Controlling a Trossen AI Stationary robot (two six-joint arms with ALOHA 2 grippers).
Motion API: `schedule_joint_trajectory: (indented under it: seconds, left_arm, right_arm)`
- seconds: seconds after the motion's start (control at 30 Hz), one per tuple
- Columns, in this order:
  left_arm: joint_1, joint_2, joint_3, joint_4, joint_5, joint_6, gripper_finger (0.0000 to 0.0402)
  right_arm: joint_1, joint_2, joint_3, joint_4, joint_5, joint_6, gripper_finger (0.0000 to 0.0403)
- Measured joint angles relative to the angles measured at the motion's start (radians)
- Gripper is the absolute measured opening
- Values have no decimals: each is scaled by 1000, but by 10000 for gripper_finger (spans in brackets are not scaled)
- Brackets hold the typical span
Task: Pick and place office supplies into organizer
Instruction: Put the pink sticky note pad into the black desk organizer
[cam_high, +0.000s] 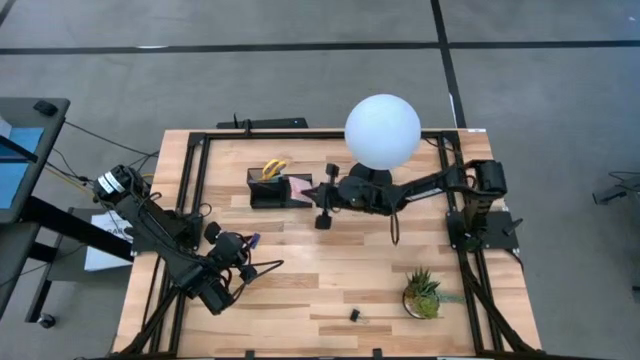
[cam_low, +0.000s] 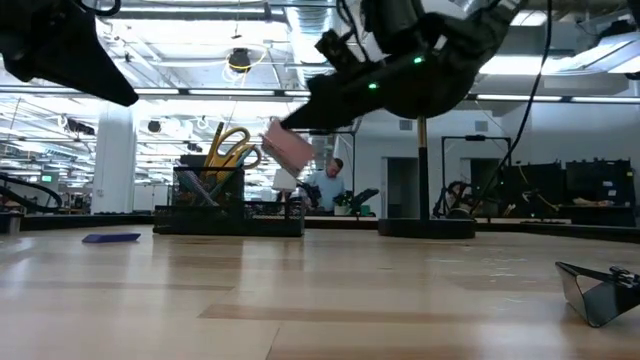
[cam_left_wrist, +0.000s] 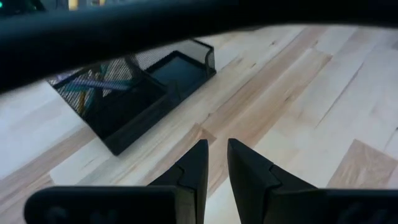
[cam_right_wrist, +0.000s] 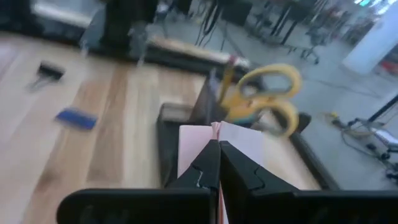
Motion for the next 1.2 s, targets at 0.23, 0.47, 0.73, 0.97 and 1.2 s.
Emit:
schedule_joint_trajectory:
  seconds: [0.23, 0.47, 0.73, 0.97, 1.2]
  left_arm:
    - [0, 0, 0, -6, -14, -1, 55]
    - [0, 0, 0, 0, 15, -2, 55]
    - [0, 0, 0, 0, 17, 3, 55]
    - [0, 0, 0, 0, 60, -10, 55]
    - [0, 2, 0, 3, 113, -44, 63]
  right_arm:
    - [-16, 142, 96, 28, 1, -29, 0]
    - [-10, 286, 281, -166, 168, -41, 0]
    - [-7, 301, 408, -429, 178, 19, 0]
    - [-25, 301, 440, -497, 117, 38, 8]
    - [-30, 301, 440, -501, 73, 74, 77]
